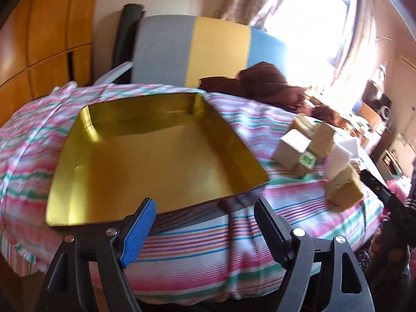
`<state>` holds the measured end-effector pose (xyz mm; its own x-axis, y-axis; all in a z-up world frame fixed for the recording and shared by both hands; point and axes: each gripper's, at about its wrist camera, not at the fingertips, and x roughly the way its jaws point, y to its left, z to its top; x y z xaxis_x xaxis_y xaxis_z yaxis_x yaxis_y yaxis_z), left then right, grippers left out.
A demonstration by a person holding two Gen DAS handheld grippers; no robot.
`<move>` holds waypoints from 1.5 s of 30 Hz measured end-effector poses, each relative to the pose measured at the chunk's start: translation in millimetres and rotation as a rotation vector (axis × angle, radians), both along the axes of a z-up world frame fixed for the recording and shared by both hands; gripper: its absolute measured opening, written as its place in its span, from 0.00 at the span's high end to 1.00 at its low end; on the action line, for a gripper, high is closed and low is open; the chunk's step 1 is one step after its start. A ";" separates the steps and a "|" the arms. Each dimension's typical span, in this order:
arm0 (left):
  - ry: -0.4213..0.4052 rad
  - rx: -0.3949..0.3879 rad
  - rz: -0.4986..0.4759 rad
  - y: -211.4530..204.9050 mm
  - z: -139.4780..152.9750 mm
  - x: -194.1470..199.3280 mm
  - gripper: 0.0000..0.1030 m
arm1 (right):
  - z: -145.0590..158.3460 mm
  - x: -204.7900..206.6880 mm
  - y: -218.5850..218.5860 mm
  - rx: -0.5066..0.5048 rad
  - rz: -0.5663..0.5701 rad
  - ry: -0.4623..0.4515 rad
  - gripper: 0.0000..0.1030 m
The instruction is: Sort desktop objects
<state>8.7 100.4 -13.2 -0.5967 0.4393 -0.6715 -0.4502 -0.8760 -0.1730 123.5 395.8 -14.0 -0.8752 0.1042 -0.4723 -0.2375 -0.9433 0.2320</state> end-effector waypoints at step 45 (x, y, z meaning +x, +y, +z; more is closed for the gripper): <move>-0.201 -0.284 -0.451 230.6 -43.3 -108.6 0.48 | -41.6 26.6 98.6 -0.112 -0.200 0.017 0.00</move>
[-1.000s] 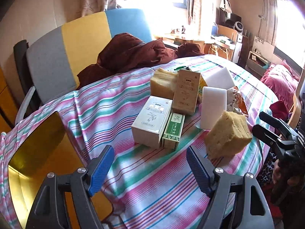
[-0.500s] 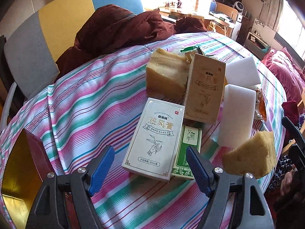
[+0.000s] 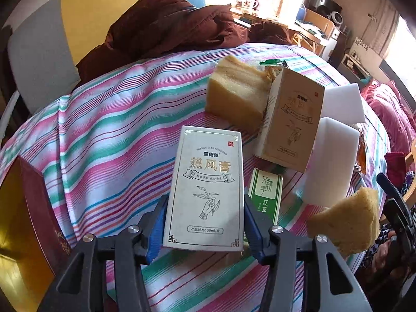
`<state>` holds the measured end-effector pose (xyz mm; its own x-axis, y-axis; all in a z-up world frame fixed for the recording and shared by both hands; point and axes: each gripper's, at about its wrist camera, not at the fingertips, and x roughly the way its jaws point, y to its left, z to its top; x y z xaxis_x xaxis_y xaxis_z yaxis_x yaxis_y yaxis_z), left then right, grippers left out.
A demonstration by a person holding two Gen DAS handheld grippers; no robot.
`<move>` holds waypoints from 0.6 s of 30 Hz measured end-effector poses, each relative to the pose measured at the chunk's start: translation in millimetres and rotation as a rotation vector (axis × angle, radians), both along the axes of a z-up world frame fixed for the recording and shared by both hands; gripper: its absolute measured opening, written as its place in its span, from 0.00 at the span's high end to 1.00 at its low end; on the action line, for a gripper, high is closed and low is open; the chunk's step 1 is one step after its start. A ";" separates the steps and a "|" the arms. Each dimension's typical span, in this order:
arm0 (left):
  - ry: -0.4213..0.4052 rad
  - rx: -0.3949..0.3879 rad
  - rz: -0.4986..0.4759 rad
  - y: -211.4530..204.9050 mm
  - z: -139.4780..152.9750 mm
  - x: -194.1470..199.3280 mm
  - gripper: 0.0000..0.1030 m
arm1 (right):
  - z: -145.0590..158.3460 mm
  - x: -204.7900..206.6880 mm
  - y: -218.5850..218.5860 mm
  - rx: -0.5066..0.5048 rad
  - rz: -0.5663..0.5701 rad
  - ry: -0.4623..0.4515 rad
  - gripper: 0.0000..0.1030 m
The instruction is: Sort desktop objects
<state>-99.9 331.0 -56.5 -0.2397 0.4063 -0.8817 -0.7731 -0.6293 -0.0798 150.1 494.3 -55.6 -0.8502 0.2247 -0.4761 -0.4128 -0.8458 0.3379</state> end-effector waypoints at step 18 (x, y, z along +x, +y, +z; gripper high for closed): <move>0.014 0.067 0.102 -59.7 9.3 88.3 0.48 | -5.7 -5.5 -35.9 0.013 0.166 -0.039 0.00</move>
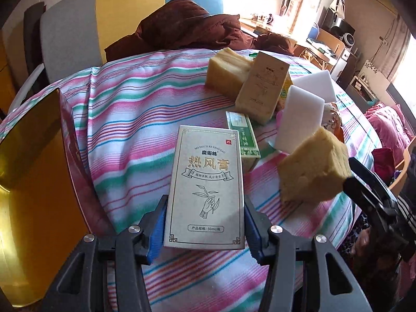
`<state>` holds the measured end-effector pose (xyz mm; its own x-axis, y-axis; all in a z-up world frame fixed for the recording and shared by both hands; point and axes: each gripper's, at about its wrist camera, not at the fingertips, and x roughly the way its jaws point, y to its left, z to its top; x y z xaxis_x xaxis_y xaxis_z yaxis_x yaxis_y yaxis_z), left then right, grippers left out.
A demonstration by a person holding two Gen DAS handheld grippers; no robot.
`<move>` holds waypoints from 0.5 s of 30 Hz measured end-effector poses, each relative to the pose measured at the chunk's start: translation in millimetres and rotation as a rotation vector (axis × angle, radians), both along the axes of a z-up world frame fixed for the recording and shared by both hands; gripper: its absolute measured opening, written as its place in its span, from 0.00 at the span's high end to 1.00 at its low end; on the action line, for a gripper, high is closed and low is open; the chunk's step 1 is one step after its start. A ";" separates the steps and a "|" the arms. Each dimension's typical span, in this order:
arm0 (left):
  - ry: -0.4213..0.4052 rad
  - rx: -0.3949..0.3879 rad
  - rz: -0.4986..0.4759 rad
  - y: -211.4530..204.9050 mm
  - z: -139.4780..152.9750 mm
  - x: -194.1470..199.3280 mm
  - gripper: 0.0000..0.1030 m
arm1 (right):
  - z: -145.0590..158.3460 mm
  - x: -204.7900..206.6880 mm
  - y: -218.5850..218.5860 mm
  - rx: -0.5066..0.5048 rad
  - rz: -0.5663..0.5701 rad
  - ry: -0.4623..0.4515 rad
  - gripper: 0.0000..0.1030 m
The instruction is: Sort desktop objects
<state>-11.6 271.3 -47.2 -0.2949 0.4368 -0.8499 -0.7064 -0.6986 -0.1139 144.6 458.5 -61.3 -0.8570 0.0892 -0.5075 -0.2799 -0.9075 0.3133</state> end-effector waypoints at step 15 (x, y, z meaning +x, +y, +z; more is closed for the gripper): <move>0.013 0.044 -0.041 0.8 -20.8 16.7 0.43 | -0.9 -28.6 -25.4 -0.034 -0.140 -0.076 0.00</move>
<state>5.0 272.1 -67.9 -0.2870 0.4857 -0.8256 -0.7356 -0.6638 -0.1348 116.0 433.1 -62.2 -0.7964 0.1865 -0.5753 -0.4269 -0.8471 0.3164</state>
